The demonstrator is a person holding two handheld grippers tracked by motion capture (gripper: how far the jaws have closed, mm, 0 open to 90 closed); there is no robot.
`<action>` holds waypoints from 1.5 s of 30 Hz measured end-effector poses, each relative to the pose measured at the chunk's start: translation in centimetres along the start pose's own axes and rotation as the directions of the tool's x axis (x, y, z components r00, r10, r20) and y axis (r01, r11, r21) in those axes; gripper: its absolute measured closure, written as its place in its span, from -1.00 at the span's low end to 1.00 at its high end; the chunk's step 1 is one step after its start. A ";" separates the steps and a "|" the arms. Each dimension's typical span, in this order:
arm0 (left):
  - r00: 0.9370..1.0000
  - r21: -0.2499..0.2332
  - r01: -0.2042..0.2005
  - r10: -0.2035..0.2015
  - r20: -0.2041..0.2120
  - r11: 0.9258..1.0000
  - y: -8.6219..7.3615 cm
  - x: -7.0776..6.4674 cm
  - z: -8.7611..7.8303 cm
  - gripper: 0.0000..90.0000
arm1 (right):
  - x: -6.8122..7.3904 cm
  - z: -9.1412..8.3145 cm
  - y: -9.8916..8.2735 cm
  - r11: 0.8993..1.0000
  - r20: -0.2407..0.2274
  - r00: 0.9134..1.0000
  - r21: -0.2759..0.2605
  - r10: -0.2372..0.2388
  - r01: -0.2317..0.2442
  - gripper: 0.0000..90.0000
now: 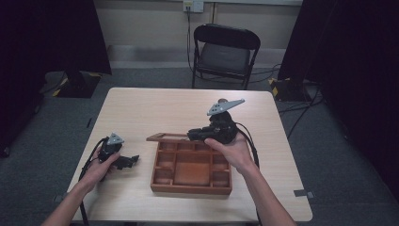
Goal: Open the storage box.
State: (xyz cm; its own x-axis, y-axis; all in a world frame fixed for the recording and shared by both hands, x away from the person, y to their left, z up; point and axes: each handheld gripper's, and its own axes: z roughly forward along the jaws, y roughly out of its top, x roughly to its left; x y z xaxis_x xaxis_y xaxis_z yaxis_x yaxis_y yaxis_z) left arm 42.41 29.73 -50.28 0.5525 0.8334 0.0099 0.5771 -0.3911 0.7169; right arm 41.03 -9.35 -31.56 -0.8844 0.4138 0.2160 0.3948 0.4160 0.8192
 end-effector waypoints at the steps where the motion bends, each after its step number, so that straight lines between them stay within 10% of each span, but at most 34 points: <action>1: 1.000 0.000 -0.001 0.001 0.000 1.000 0.0 0.0 0.0 -0.96 | 0.0 0.0 0.1 1.000 0.002 1.000 -0.001 0.003 -0.003 0.85; 45: 1.000 0.005 -0.006 0.006 0.004 1.000 0.0 0.0 -0.1 -0.96 | -1.1 -0.3 1.1 0.998 0.021 1.000 -0.054 0.020 -0.019 0.87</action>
State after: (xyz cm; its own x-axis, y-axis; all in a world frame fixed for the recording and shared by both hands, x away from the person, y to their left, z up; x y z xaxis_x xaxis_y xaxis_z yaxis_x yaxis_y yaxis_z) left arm 42.39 29.78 -50.25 0.5587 0.8293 0.0114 0.5764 -0.3981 0.7136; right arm 42.37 -9.64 -30.77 -0.8706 0.4393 0.2213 0.3976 0.3635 0.8425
